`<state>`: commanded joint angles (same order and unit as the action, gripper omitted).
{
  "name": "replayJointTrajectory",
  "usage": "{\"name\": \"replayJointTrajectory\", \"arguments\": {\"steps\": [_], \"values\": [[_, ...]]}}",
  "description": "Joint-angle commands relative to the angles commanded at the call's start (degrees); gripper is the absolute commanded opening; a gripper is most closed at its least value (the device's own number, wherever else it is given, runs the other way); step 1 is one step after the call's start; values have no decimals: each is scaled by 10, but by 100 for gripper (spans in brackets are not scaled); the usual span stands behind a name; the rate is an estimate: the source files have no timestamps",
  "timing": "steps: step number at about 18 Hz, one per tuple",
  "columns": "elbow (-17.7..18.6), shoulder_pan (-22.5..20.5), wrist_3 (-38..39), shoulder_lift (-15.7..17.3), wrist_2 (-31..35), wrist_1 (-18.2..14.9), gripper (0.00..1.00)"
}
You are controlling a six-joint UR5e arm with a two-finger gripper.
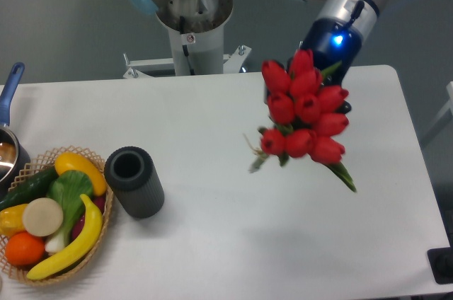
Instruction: Pick up the flowers from the vase
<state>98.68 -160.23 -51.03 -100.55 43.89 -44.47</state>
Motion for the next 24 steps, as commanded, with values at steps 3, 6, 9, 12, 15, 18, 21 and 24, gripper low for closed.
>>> {"name": "replayJointTrajectory", "arguments": {"steps": [3, 6, 9, 12, 15, 18, 21, 24], "values": [[38, 24, -45, 11, 145, -7, 3], [46, 40, -44, 4, 211, -12, 3], [40, 54, -44, -9, 241, -11, 4], [38, 68, -50, -25, 280, -12, 5], [22, 91, -54, -49, 326, -12, 7], [-1, 102, -59, -73, 360, -18, 8], [-28, 114, -114, -90, 404, -66, 9], [-37, 114, -115, -94, 416, -87, 9]]}}
